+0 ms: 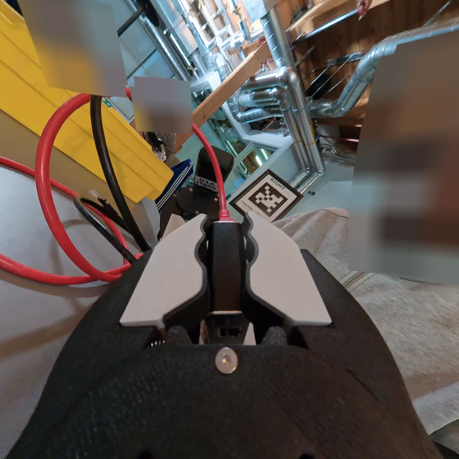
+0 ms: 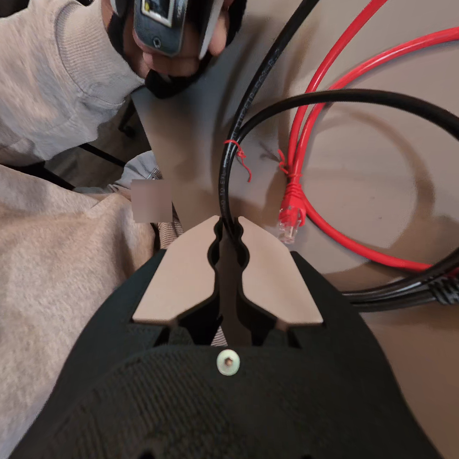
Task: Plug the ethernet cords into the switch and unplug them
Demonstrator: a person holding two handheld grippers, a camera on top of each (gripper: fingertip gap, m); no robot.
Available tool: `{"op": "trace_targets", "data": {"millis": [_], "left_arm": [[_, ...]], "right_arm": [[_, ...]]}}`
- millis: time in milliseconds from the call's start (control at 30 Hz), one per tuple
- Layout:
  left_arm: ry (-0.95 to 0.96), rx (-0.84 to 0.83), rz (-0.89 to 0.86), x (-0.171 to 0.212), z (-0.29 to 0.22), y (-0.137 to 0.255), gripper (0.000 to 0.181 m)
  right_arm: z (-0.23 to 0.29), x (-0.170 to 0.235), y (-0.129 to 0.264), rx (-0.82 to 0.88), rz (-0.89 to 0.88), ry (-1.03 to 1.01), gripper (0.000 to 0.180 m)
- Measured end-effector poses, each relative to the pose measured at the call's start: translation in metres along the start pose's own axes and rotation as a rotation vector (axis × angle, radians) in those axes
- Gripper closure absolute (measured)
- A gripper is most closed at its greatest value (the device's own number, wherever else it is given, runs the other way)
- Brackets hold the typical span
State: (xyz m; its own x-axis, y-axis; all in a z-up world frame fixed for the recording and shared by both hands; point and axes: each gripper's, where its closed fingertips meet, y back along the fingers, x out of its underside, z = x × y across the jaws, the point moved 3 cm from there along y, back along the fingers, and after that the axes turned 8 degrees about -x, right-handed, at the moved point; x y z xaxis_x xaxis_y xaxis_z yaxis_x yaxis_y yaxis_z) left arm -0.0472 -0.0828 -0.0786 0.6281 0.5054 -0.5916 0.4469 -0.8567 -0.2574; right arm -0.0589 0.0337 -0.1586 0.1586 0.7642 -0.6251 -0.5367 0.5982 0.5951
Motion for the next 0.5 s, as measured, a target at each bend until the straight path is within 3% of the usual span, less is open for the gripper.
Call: {"op": "trace_targets", "data": {"millis": [233, 367, 500], "left_arm": [[0.040, 0.064, -0.171, -0.023, -0.003, 0.023, 0.154], [0.007, 0.027, -0.045, -0.007, -0.002, 0.010, 0.154], [-0.037, 0.002, 0.117, 0.016, -0.003, -0.009, 0.154]], "right_arm": [[-0.008, 0.005, 0.013, 0.018, 0.002, -0.036, 0.171], [-0.014, -0.004, 0.023, 0.027, -0.094, -0.043, 0.169], [-0.022, -0.022, 0.048, 0.023, -0.311, -0.087, 0.162]]}}
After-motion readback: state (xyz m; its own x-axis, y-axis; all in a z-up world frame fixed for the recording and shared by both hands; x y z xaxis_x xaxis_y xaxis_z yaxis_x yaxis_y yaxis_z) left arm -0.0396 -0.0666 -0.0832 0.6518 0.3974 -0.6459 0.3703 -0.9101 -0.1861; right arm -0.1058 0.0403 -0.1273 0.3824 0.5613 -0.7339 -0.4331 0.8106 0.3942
